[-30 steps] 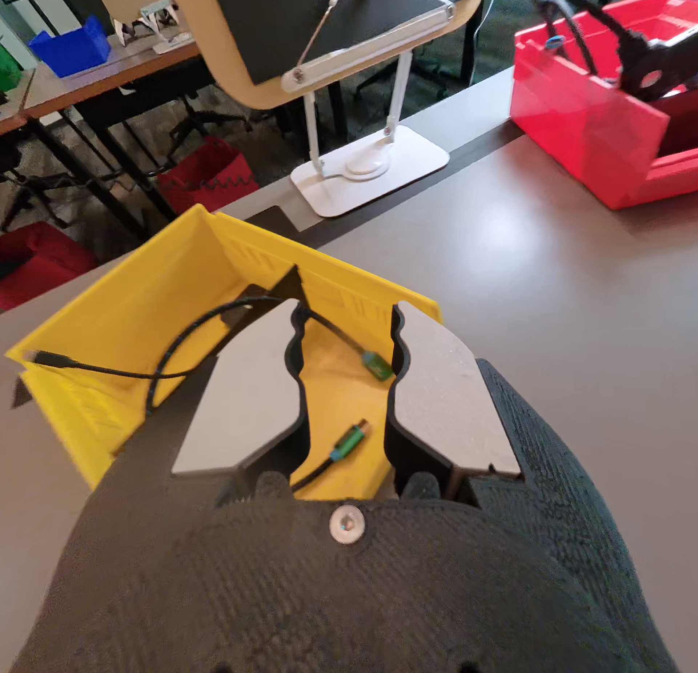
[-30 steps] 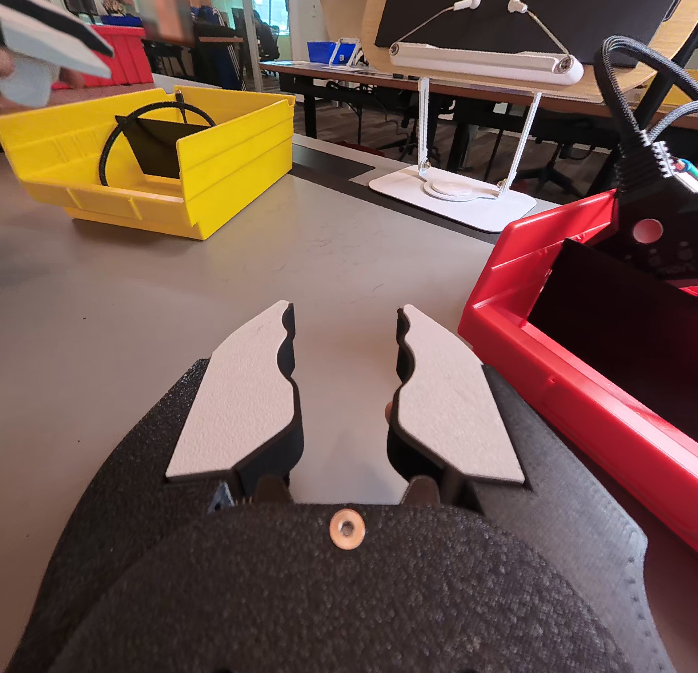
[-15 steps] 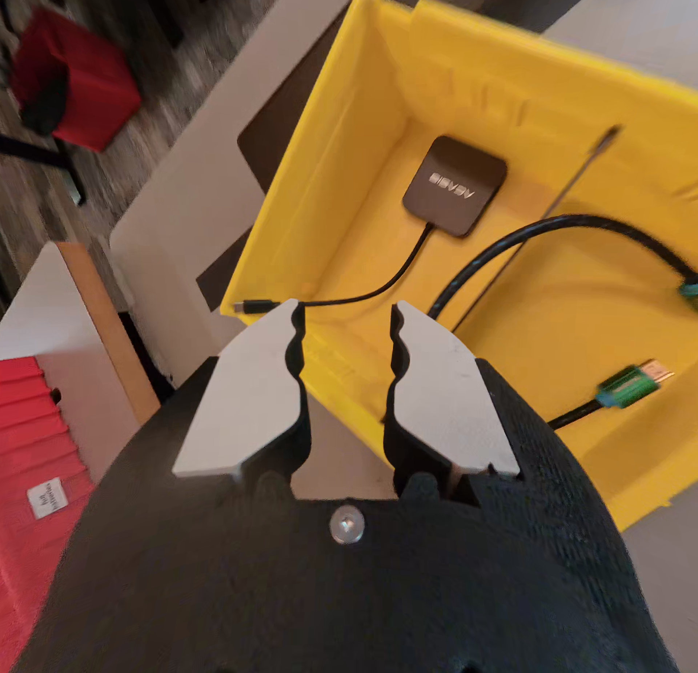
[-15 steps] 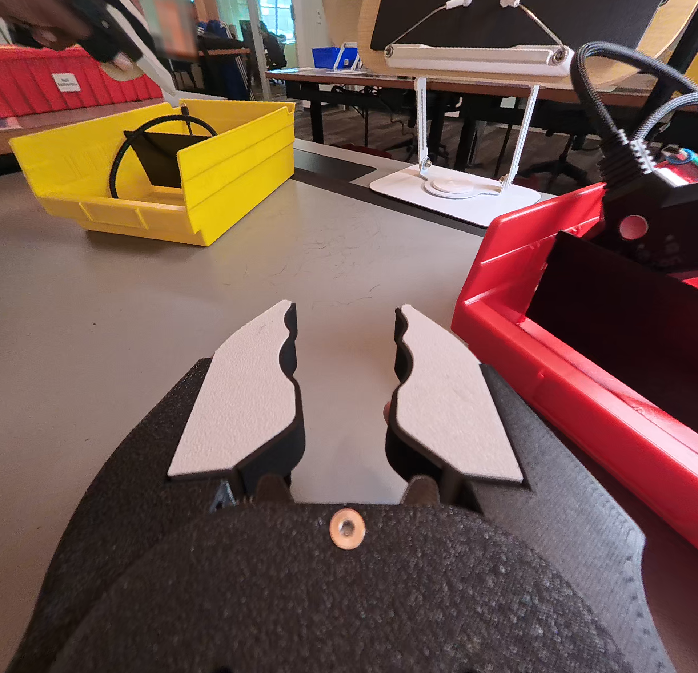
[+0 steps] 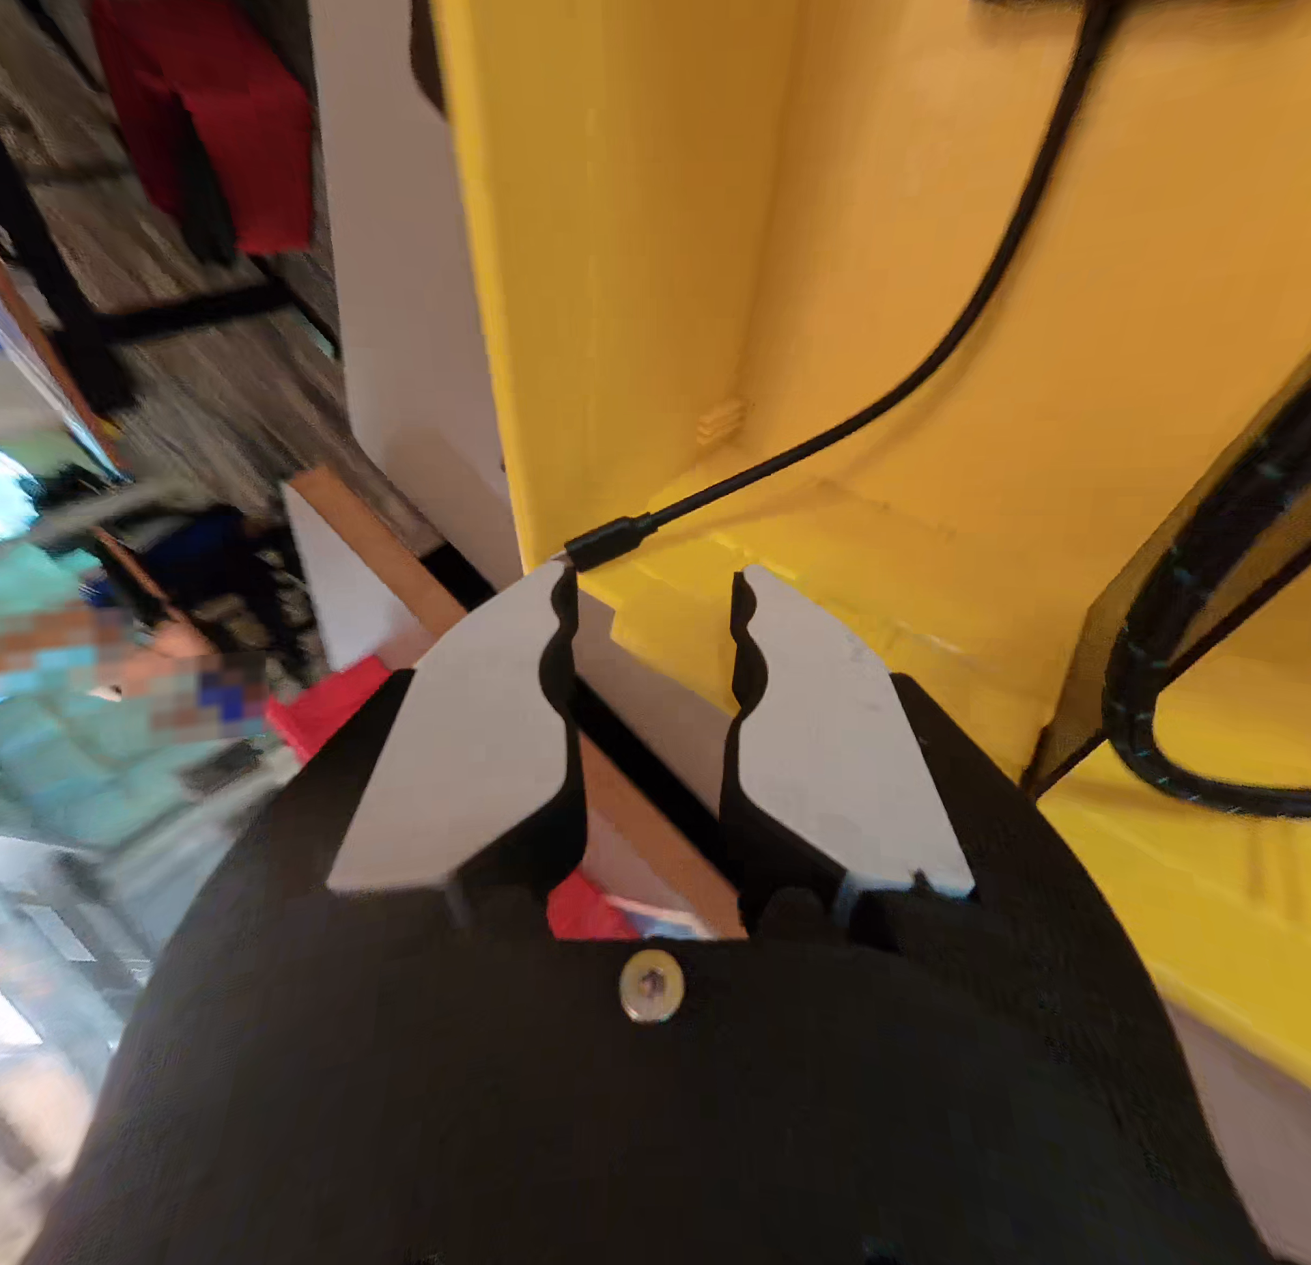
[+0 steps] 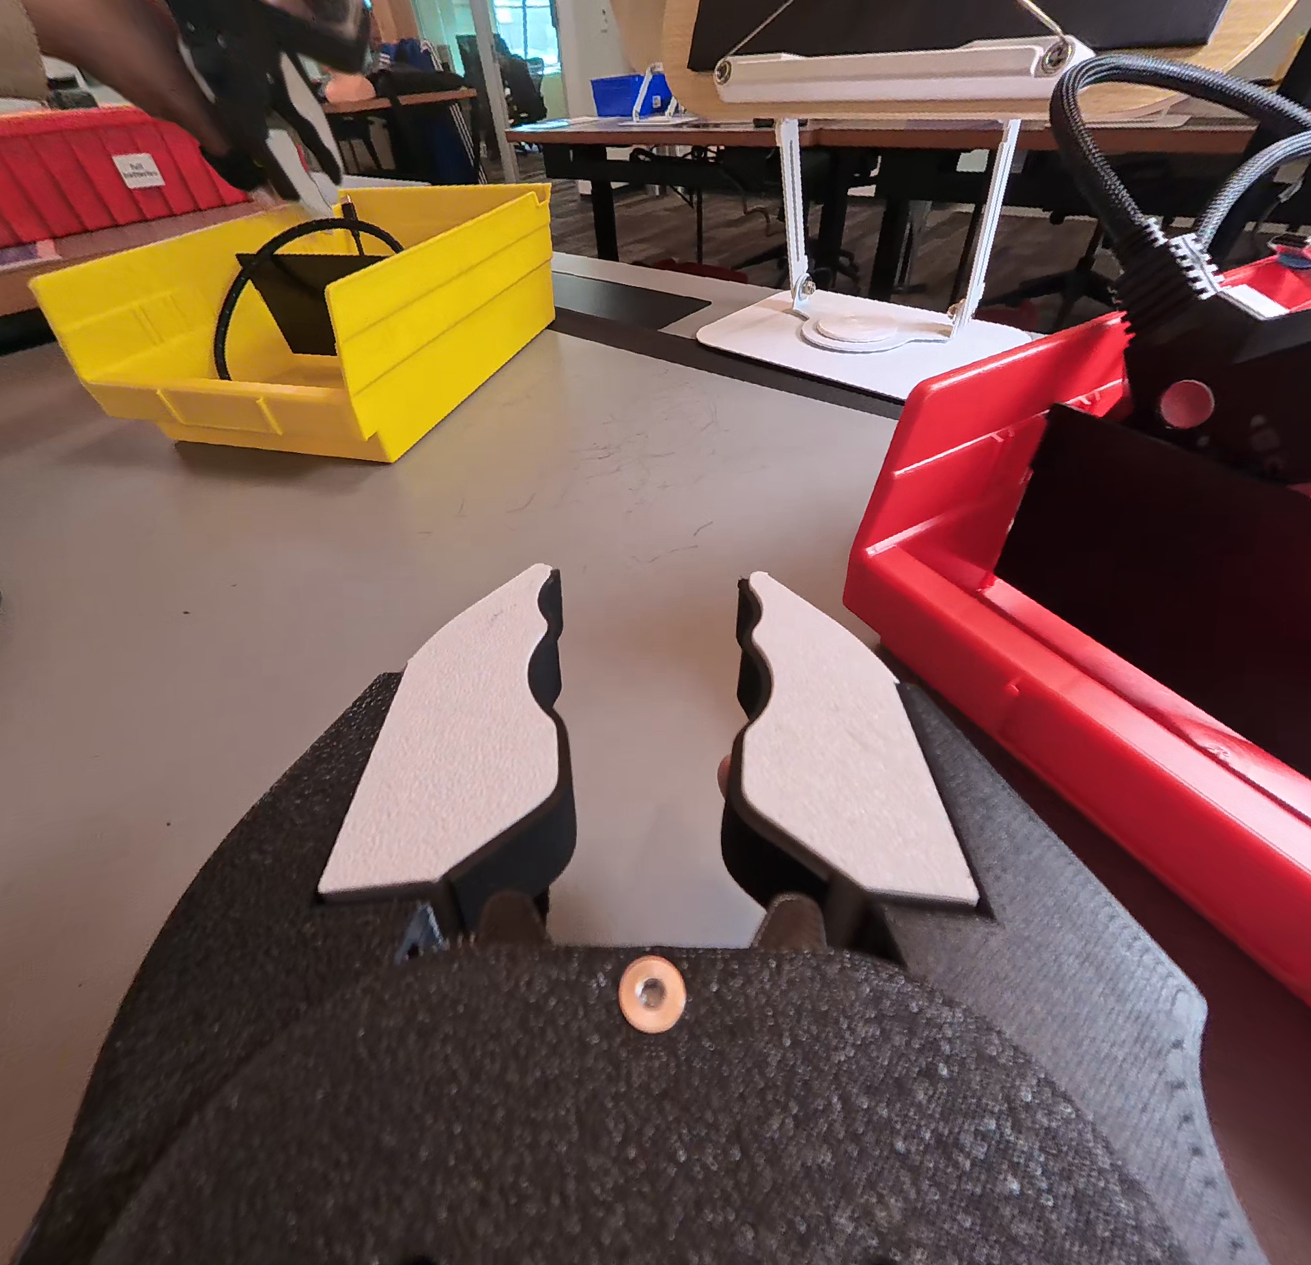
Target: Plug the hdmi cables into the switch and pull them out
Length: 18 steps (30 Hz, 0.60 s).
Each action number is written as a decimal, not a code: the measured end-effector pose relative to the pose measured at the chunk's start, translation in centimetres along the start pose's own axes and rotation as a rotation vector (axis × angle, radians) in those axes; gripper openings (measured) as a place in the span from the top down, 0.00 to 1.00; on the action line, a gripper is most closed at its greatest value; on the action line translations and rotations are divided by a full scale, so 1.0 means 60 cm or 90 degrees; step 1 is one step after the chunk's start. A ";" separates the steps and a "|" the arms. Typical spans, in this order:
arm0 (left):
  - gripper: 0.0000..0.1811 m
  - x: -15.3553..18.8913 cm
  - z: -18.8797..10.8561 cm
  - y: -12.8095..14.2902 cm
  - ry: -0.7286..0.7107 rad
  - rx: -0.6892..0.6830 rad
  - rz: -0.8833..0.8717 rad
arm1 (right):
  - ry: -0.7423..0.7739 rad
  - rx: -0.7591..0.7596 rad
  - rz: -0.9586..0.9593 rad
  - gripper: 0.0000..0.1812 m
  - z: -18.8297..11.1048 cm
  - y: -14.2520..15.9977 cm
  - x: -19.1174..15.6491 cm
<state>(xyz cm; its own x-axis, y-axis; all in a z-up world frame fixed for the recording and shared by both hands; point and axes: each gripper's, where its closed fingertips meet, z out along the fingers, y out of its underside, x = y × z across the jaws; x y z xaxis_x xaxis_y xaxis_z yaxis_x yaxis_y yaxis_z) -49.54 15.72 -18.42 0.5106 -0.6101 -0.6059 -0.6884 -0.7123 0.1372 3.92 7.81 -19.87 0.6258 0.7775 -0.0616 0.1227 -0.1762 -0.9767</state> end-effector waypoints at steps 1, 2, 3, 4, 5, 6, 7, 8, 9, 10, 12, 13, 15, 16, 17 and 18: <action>0.78 0.003 0.001 -0.002 -0.007 -0.006 0.055 | -0.002 0.000 0.002 0.74 0.000 0.000 0.000; 0.78 0.009 0.002 -0.006 -0.005 -0.008 0.104 | -0.005 -0.001 0.004 0.74 0.000 0.000 0.000; 0.79 0.013 0.004 -0.011 -0.002 -0.009 0.141 | -0.010 -0.002 0.006 0.75 0.001 0.001 -0.001; 0.79 0.018 0.008 -0.016 0.004 -0.013 0.170 | -0.016 0.001 0.008 0.75 0.001 0.000 -0.003; 0.79 0.023 0.012 -0.019 0.013 -0.018 0.193 | -0.023 0.006 0.010 0.75 0.002 -0.002 -0.005; 0.78 0.028 0.018 -0.021 0.022 -0.028 0.216 | -0.032 0.013 0.009 0.75 0.001 -0.004 -0.008; 0.78 0.033 0.024 -0.022 0.031 -0.041 0.240 | -0.040 0.019 0.007 0.75 0.001 -0.007 -0.011; 0.77 0.037 0.031 -0.022 0.037 -0.056 0.263 | -0.045 0.022 0.004 0.75 0.001 -0.008 -0.013; 0.77 0.041 0.038 -0.022 0.043 -0.074 0.285 | -0.049 0.023 -0.001 0.75 0.000 -0.008 -0.016; 0.76 0.045 0.044 -0.022 0.050 -0.090 0.305 | -0.051 0.023 -0.005 0.74 0.000 -0.008 -0.018; 0.75 0.056 0.057 -0.025 0.067 -0.107 0.330 | -0.054 0.022 -0.012 0.74 0.001 -0.008 -0.020; 0.75 0.061 0.061 -0.029 0.076 -0.106 0.337 | -0.055 0.021 -0.013 0.74 0.001 -0.007 -0.021; 0.75 0.064 0.068 -0.037 0.085 -0.100 0.339 | -0.058 0.020 -0.013 0.74 0.001 -0.007 -0.021; 0.76 0.067 0.072 -0.036 0.094 -0.105 0.342 | -0.059 0.020 -0.011 0.74 0.001 -0.007 -0.021; 0.79 0.071 0.075 -0.033 0.106 -0.111 0.344 | -0.059 0.020 -0.010 0.74 0.001 -0.007 -0.021; 0.81 0.077 0.077 -0.032 0.120 -0.110 0.341 | -0.060 0.020 -0.007 0.74 0.001 -0.007 -0.021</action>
<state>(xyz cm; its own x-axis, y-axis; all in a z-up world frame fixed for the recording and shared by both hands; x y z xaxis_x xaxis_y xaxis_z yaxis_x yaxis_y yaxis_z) -48.26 15.88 -25.10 0.2082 -0.9401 -0.2698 -0.7898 -0.3243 0.5206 3.04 6.96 -19.41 0.5495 0.8327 -0.0681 0.1042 -0.1492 -0.9833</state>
